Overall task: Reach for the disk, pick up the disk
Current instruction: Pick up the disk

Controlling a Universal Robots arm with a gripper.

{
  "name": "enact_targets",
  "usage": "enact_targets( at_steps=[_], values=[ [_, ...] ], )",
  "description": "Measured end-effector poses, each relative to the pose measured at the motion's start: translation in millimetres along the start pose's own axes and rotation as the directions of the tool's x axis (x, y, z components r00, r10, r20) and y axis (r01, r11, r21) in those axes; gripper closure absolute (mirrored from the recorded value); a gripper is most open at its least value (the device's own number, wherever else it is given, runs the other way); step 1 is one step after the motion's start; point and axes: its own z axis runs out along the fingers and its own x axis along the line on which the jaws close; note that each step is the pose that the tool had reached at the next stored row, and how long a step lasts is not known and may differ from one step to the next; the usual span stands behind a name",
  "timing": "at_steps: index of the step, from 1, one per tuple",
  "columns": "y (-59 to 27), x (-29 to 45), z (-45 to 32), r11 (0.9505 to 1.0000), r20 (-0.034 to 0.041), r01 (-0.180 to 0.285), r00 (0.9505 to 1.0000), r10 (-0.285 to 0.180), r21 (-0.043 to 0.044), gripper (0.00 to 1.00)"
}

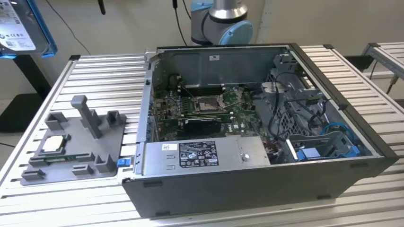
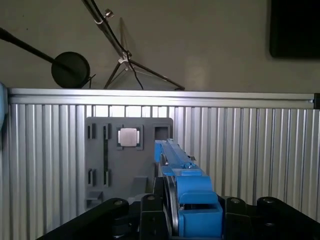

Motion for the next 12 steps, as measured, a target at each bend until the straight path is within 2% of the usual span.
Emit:
enact_targets(
  at_steps=[12],
  values=[
    [0.3, -0.5, -12.5, 1.0000, 0.0000, 0.000, 1.0000, 0.000, 0.0001, 1.00]
  ],
)
